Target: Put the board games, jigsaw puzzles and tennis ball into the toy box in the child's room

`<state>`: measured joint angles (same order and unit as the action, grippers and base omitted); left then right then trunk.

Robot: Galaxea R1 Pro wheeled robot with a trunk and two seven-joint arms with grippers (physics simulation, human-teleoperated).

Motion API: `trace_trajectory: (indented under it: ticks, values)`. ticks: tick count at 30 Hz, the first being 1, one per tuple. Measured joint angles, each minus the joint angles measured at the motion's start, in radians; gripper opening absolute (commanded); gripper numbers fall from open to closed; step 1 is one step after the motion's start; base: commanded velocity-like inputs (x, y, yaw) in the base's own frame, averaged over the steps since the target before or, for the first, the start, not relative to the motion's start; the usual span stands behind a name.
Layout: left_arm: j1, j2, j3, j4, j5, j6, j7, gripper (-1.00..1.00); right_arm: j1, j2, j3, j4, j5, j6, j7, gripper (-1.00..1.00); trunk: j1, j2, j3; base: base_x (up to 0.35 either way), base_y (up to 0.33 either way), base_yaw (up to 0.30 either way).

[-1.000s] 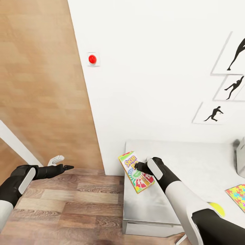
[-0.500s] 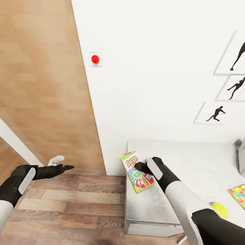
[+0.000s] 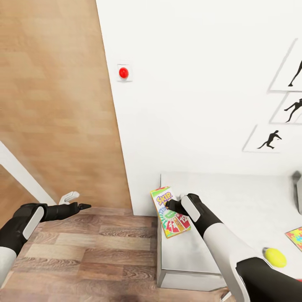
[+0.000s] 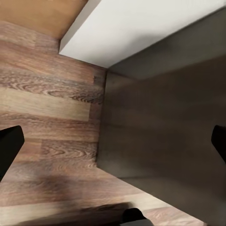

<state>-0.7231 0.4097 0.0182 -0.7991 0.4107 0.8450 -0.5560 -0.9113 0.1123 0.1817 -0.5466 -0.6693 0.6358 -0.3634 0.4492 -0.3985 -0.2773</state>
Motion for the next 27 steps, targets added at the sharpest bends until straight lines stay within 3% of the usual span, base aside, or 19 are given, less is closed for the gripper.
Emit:
trace_trajectory:
  ticks: [21, 27]
  values:
    - [0.0, 0.0, 0.0, 0.0, 0.001, -0.001, 0.0, 1.0, 0.0, -0.001, -0.002, 0.005, -0.022, -0.006, 0.002, 1.0, 0.0, 0.0, 0.0, -0.001, 0.038, 0.0]
    - [0.0, 0.0, 0.0, 0.0, 0.001, -0.002, 0.0, 1.0, 0.001, -0.003, -0.001, 0.008, -0.011, -0.003, 0.002, 1.0, 0.0, 0.0, 0.005, 0.0, 0.0, 0.0]
